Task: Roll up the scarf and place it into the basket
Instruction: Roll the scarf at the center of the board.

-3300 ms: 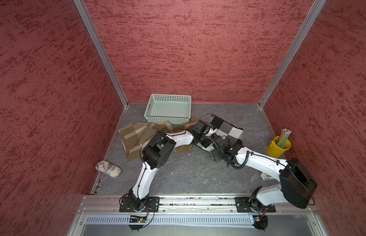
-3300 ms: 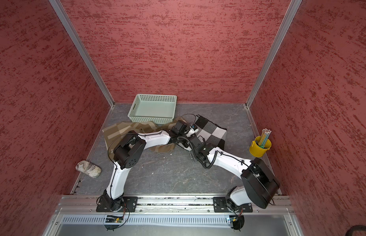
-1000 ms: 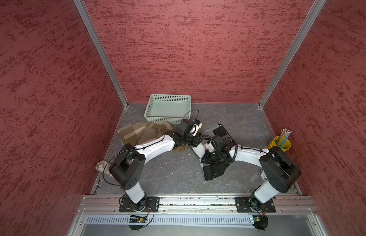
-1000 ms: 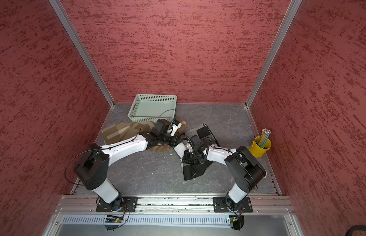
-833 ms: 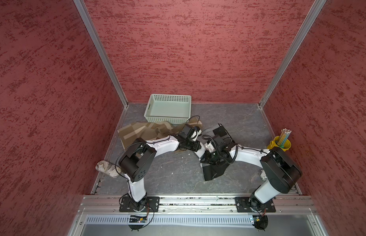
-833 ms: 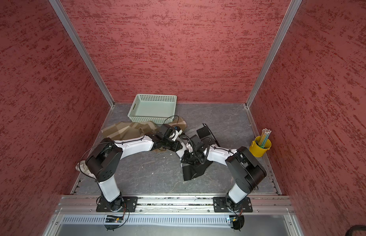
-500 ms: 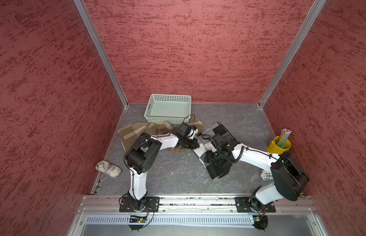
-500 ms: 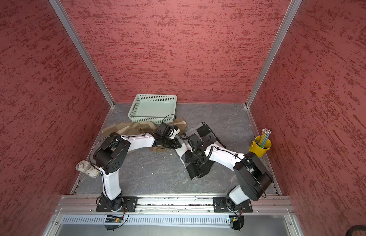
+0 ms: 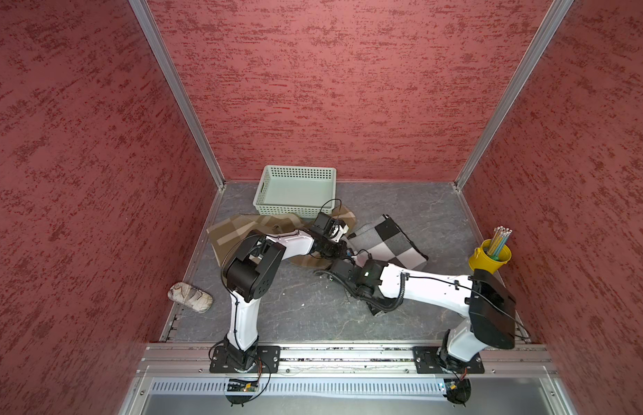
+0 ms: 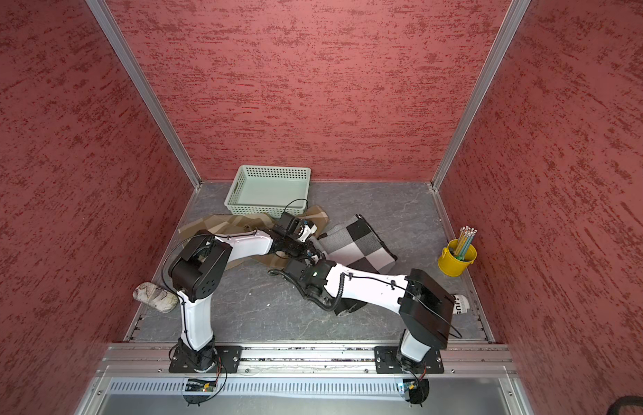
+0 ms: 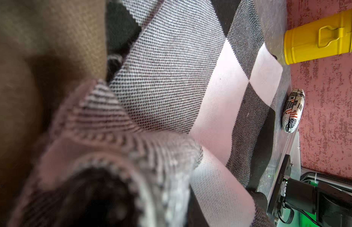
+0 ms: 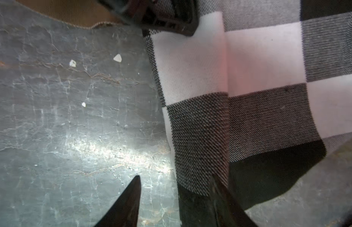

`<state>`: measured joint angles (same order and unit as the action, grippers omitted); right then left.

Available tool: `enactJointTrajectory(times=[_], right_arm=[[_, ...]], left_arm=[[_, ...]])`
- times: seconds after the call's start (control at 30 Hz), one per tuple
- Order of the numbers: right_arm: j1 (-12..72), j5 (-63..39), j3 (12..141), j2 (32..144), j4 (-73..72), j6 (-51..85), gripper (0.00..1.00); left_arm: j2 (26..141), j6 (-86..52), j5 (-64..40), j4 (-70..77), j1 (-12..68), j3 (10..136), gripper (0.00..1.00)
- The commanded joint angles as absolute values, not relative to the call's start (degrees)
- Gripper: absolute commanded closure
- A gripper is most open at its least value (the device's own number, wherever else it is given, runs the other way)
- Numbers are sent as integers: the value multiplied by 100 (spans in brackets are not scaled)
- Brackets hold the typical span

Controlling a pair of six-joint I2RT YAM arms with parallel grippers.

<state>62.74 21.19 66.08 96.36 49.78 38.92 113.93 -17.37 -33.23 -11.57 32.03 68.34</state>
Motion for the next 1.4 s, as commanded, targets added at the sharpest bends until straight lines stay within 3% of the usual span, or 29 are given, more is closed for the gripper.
enactJointTrajectory(times=[0.0, 0.17, 0.37, 0.43, 0.57, 0.63, 0.77, 0.97, 1.1, 1.2, 1.37], right_arm=[[6260, 2506, 6382, 9872, 4655, 3828, 41], [6110, 2894, 5874, 10004, 4493, 3876, 34], [5959, 2428, 5230, 10036, 3835, 3667, 36], [5946, 2256, 5153, 10192, 3747, 3677, 44], [5749, 1738, 4966, 9967, 3537, 3978, 74], [5517, 1153, 4698, 9505, 3136, 4156, 80], [4785, -592, 3851, 8497, 1607, 4516, 87], [4106, -2054, 3292, 8068, 405, 4952, 89], [3841, -3019, 2756, 8133, -1124, 5708, 89], [3708, -3450, 2427, 8199, -1999, 6174, 89], [3617, -3567, 2285, 8217, -1920, 6111, 89]], left_arm=[[11575, -1745, -3279, -1343, 3164, 6905, 82], [11591, -1627, -3267, -1558, 3133, 7062, 83], [11628, -1579, -3285, -1787, 3089, 7347, 82], [11560, -1695, -3350, -1791, 3061, 7438, 77], [10953, -2008, -3310, -1617, 2965, 7374, 64], [10506, -2107, -3119, -1534, 2895, 7245, 55], [9680, -2082, -2797, -1594, 2855, 7024, 52], [9057, -2445, -2166, -1635, 3116, 6217, 53], [8991, -2751, -1749, -1808, 3428, 5865, 39], [9007, -2756, -1402, -1891, 3691, 5764, 38], [9465, -3026, -1641, -1455, 3768, 5772, 39]])
